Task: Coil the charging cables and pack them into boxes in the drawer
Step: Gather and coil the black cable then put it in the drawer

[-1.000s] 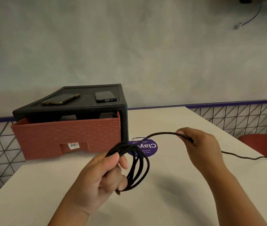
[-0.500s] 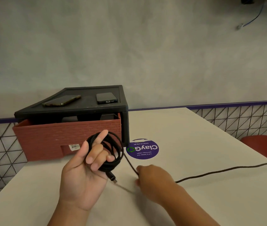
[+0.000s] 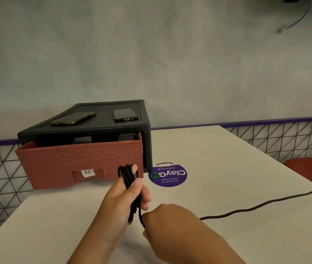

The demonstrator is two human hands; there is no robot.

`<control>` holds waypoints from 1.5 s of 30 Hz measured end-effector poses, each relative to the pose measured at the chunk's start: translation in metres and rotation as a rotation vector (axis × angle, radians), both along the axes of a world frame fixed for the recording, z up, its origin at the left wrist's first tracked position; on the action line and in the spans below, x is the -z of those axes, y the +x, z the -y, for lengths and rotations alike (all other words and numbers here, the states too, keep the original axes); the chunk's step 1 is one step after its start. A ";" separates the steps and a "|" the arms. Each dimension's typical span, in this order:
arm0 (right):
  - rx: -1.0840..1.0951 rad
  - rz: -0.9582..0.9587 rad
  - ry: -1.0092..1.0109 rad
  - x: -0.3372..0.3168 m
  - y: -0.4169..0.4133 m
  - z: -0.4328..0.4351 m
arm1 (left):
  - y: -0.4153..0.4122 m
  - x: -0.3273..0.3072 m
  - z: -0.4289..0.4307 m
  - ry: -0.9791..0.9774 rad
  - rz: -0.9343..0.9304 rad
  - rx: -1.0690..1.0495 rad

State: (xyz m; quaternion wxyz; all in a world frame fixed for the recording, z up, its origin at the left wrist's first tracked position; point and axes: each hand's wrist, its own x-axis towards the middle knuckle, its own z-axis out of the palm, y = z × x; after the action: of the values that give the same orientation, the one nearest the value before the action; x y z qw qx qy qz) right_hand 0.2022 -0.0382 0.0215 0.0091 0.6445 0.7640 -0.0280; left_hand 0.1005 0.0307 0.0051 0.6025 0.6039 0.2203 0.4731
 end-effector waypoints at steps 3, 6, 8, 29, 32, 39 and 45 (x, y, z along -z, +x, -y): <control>-0.036 -0.046 0.133 -0.006 0.005 0.004 | 0.001 0.002 -0.001 0.033 -0.114 0.007; -0.082 -0.113 0.324 -0.006 0.013 0.003 | 0.006 0.005 0.000 0.001 -0.207 0.016; -0.126 -0.179 0.427 -0.008 0.016 0.003 | 0.008 0.005 0.003 -0.031 -0.253 0.072; 0.279 -0.812 0.662 0.008 0.062 -0.011 | -0.011 -0.007 -0.001 -0.416 0.172 0.392; 0.208 -0.869 0.549 0.010 0.051 -0.012 | -0.009 -0.006 0.001 -0.395 0.117 0.408; 0.308 -0.954 0.357 0.013 0.034 -0.018 | -0.007 -0.008 0.003 -0.392 0.087 0.468; 0.292 -1.066 0.352 0.011 0.029 -0.017 | -0.006 -0.007 0.004 -0.407 0.143 0.505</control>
State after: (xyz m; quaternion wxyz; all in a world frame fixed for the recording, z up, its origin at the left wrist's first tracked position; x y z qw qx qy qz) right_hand 0.2314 -0.0215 0.0108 -0.4884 0.6320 0.5592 -0.2221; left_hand 0.0948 0.0267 0.0120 0.8230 0.4718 0.1107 0.2965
